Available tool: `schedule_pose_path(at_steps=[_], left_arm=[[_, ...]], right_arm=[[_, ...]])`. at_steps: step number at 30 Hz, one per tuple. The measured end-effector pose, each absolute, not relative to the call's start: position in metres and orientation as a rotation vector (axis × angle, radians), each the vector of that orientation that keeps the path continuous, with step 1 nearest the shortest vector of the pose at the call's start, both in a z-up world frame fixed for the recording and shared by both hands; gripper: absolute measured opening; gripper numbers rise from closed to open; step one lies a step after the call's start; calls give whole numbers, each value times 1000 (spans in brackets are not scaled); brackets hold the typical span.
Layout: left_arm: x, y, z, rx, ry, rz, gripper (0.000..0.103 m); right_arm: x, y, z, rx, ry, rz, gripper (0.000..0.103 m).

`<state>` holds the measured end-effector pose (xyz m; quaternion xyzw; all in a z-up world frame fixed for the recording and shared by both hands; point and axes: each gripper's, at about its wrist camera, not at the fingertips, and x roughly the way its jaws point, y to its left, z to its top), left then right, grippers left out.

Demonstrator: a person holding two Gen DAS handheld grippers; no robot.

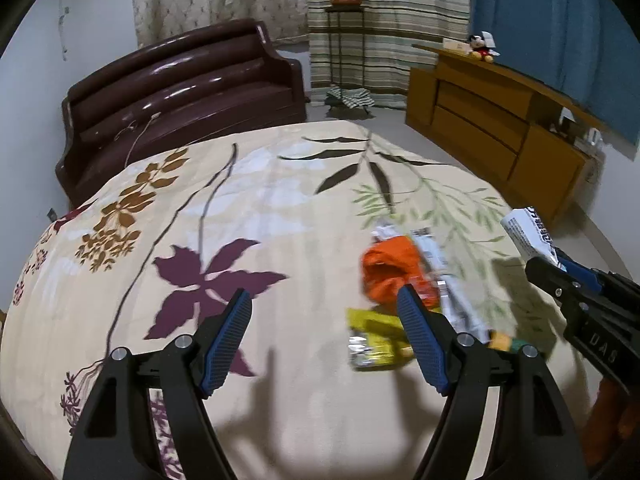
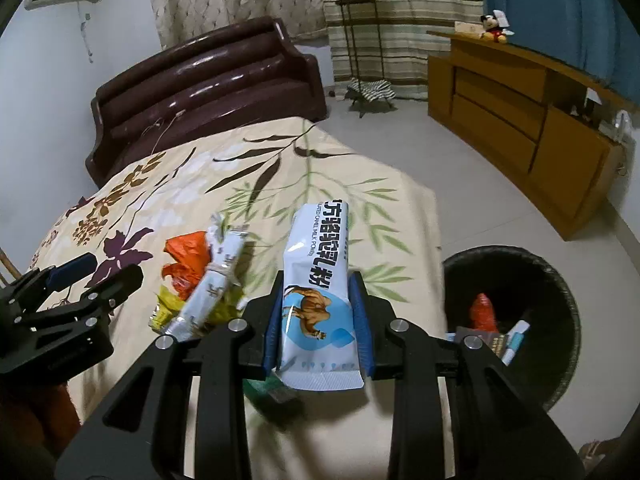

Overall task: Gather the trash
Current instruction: 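Grasp the white milk-powder packet with the right gripper while the left gripper grasps the white wrapper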

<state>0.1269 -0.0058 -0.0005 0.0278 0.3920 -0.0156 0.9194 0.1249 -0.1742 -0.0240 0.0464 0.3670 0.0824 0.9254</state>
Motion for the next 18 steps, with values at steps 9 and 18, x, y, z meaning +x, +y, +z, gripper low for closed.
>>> schedule_pose_path(at_steps=[9, 18], left_arm=[[126, -42, 5, 81, 798, -68, 73], [130, -71, -16, 134, 844, -89, 63]], right_arm=[[109, -216, -22, 138, 716, 124, 30], [102, -243, -32, 189, 720, 110, 30]])
